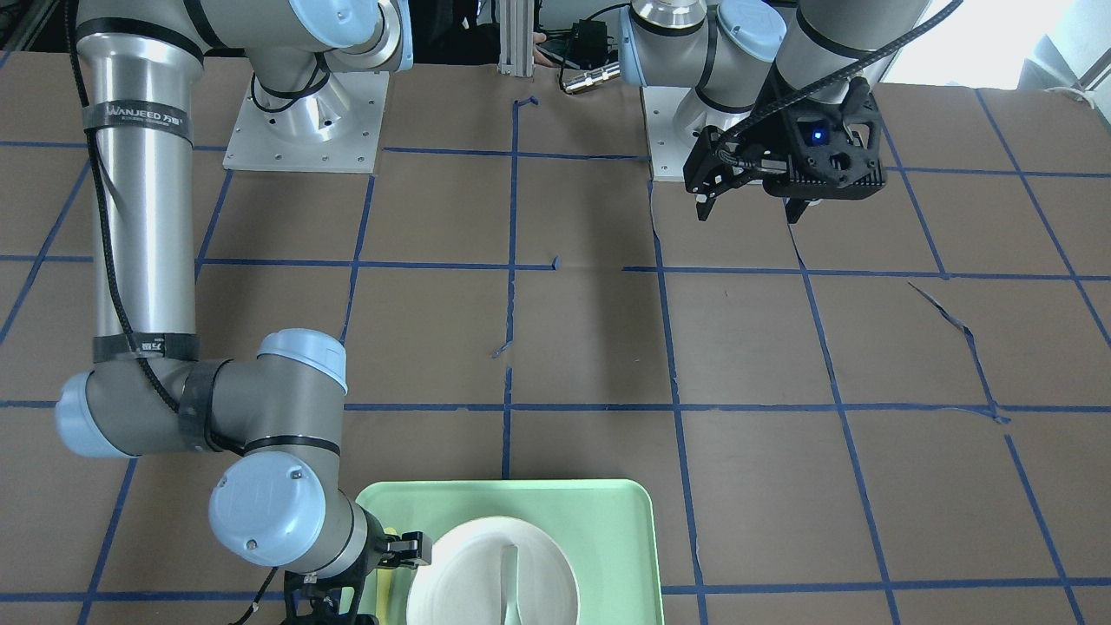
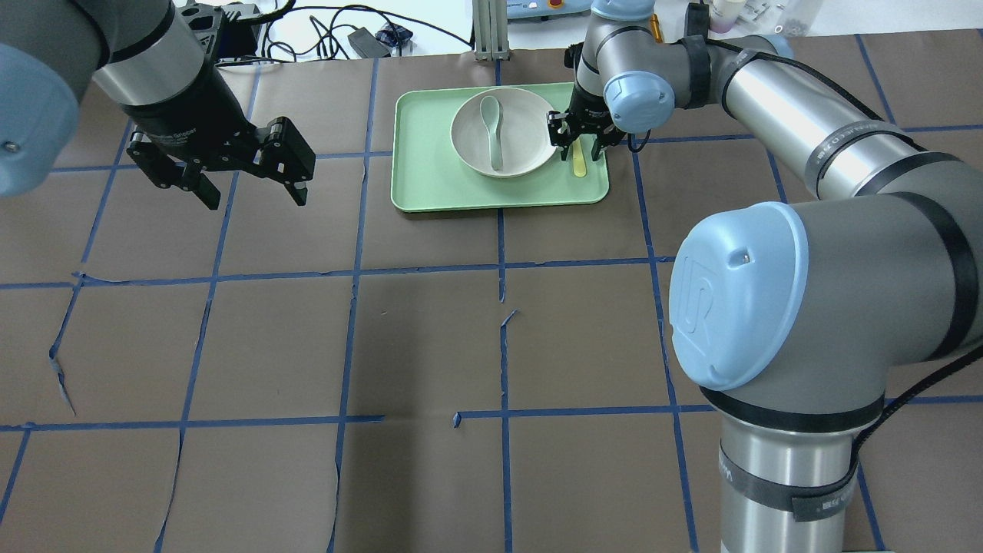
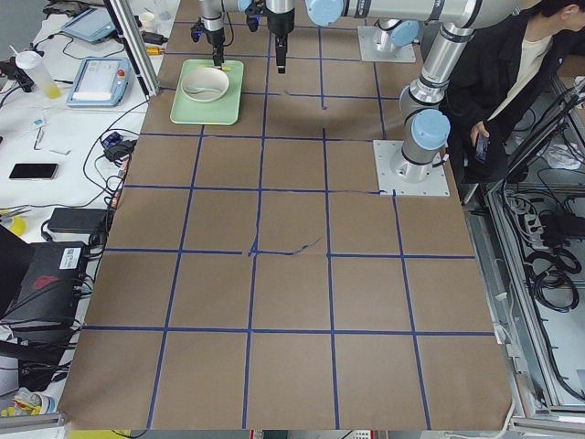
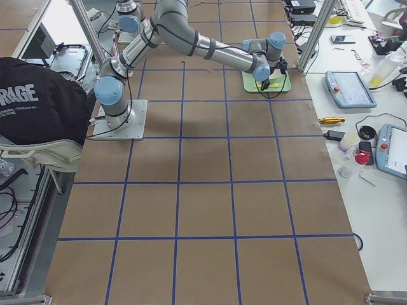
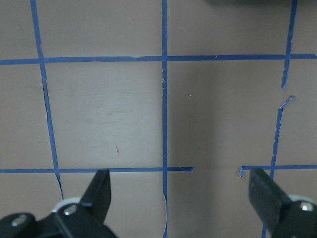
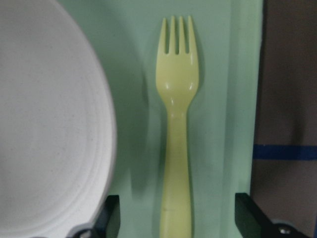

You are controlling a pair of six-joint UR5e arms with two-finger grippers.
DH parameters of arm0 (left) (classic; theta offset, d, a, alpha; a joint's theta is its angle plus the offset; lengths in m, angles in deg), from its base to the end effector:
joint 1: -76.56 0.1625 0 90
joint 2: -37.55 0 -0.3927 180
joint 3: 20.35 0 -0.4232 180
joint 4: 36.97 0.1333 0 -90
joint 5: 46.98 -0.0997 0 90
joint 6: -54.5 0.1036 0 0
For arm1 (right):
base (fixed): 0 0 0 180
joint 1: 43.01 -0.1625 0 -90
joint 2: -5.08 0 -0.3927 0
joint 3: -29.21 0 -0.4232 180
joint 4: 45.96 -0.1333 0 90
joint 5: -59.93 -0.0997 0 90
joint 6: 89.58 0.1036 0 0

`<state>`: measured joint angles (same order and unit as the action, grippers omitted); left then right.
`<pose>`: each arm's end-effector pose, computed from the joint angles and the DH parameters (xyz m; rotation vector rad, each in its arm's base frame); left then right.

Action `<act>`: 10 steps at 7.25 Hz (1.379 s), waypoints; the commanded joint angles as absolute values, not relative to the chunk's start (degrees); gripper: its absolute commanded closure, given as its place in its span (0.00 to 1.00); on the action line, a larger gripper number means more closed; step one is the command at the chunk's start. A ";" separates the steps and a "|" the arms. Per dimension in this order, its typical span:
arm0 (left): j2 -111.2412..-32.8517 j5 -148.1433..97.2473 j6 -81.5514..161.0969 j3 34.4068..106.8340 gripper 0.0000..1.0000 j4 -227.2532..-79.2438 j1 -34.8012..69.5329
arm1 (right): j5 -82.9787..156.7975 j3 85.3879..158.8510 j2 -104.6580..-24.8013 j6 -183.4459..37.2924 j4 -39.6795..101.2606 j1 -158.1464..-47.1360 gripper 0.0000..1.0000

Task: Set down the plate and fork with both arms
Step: 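Lower the yellow fork onto the tray beside the plate, then open the right gripper and raise it off the fork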

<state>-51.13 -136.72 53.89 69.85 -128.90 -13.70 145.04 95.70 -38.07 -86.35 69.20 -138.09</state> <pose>-0.1361 -0.5117 0.4584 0.0096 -3.1371 -0.0222 0.2105 -0.7624 0.1634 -0.0514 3.0535 -0.0389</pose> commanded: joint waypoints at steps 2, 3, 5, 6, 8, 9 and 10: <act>-51.05 -136.72 53.89 69.83 0.00 -128.90 -13.70 | 147.28 101.59 -49.27 -88.17 65.69 -137.93 0.00; -50.87 -136.80 53.89 69.74 0.00 -128.90 -13.70 | 149.12 107.38 -57.07 -88.08 64.88 -137.84 0.00; -50.52 -136.81 53.89 69.65 0.00 -128.90 -13.70 | 150.72 118.02 -72.72 -87.56 63.83 -137.05 0.00; -50.34 -136.81 53.89 69.65 0.00 -128.90 -13.70 | 150.81 122.77 -80.54 -87.30 60.95 -136.70 0.00; -49.99 -136.89 53.80 69.91 0.00 -129.08 -13.70 | 150.02 127.20 -87.71 -87.73 55.42 -136.79 0.00; -49.99 -136.81 53.80 70.00 0.00 -129.08 -13.70 | 150.89 126.17 -88.43 -87.99 50.34 -136.61 0.00; -49.90 -136.72 53.63 70.09 0.00 -129.25 -13.70 | 150.64 125.63 -89.66 -87.47 47.50 -136.61 0.00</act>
<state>-50.00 -136.81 53.76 69.99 -129.11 -13.70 150.60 126.03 -87.96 -87.73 51.74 -136.68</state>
